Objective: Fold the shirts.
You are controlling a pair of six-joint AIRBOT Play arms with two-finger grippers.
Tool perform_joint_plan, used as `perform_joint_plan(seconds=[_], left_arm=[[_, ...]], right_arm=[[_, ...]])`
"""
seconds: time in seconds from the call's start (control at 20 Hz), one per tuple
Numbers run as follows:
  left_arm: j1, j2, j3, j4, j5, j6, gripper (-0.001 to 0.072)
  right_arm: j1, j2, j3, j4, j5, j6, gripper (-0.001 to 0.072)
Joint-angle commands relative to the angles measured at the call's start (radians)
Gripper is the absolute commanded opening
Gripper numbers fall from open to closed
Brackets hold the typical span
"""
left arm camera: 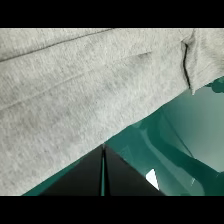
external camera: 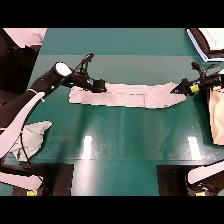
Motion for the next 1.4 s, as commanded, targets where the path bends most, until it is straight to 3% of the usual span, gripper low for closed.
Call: perform_joint_plan(seconds=[0.0,0.3,0.5,0.9,1.35], left_arm=[[-0.037,-0.103,0.112,0.006,-0.007,-0.023,0.0023],[-0.13,-0.356,0.408,0.006,-0.035,-0.074,0.0023],[-0.156,-0.454,0.463,0.005,-0.045,-0.105,0.0022],[-0.148,-0.467,0.512,0.014,-0.109,-0.099,0.0023],[0.015,-0.403,0.687,0.163,-0.381,-0.103,0.0022]], right_arm=[[0.033,0.076,0.063,0.004,0.068,0.079,0.001],[0.222,0.151,0.304,0.003,0.11,0.189,0.0009],[0.356,0.151,0.426,0.003,0.083,0.211,0.0009],[0.485,0.148,0.47,-0.007,0.003,0.206,0.0009],[0.522,0.14,0.47,-0.006,-0.041,0.179,0.0009]])
